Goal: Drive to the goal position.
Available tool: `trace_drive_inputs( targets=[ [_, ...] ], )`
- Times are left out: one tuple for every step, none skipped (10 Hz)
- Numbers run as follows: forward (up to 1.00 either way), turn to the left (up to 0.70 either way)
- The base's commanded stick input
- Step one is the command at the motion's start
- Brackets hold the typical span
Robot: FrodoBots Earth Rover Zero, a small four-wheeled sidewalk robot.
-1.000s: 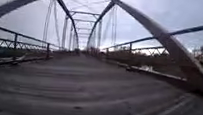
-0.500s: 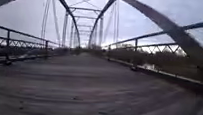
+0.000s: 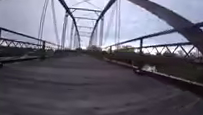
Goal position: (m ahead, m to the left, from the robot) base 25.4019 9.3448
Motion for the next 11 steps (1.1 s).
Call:
trace_drive_inputs(
  targets=[
    [1.0, 0.0],
    [1.0, 0.0],
    [1.0, 0.0],
    [1.0, 0.0],
    [1.0, 0.0],
    [1.0, 0.0],
    [1.0, 0.0],
    [1.0, 0.0],
    [1.0, 0.0],
    [1.0, 0.0],
    [1.0, 0.0]
  ],
)
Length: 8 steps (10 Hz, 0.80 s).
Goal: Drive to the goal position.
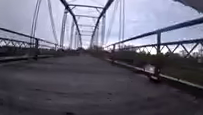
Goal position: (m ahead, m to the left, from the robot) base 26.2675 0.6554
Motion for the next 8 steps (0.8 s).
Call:
trace_drive_inputs(
  targets=[
    [1.0, 0.0],
    [1.0, 0.0],
    [1.0, 0.0],
    [1.0, 0.0],
    [1.0, 0.0],
    [1.0, 0.0],
    [1.0, 0.0],
    [1.0, 0.0]
  ],
)
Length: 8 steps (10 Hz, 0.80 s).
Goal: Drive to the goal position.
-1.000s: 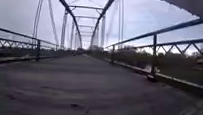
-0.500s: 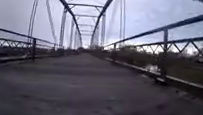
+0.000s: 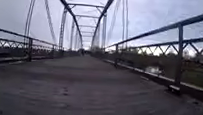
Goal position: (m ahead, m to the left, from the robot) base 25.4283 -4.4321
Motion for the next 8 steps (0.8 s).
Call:
trace_drive_inputs(
  targets=[
    [1.0, 0.0],
    [1.0, 0.0],
    [1.0, 0.0],
    [1.0, 0.0],
    [1.0, 0.0],
    [1.0, 0.0],
    [1.0, 0.0],
    [1.0, 0.0]
  ],
)
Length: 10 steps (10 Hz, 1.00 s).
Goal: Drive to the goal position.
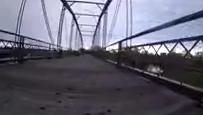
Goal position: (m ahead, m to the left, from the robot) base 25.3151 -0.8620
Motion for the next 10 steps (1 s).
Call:
trace_drive_inputs(
  targets=[
    [1.0, 0.0],
    [1.0, 0.0],
    [1.0, 0.0],
    [1.0, 0.0],
    [1.0, 0.0],
    [1.0, 0.0],
    [1.0, 0.0],
    [1.0, 0.0],
    [1.0, 0.0],
    [1.0, 0.0]
  ],
)
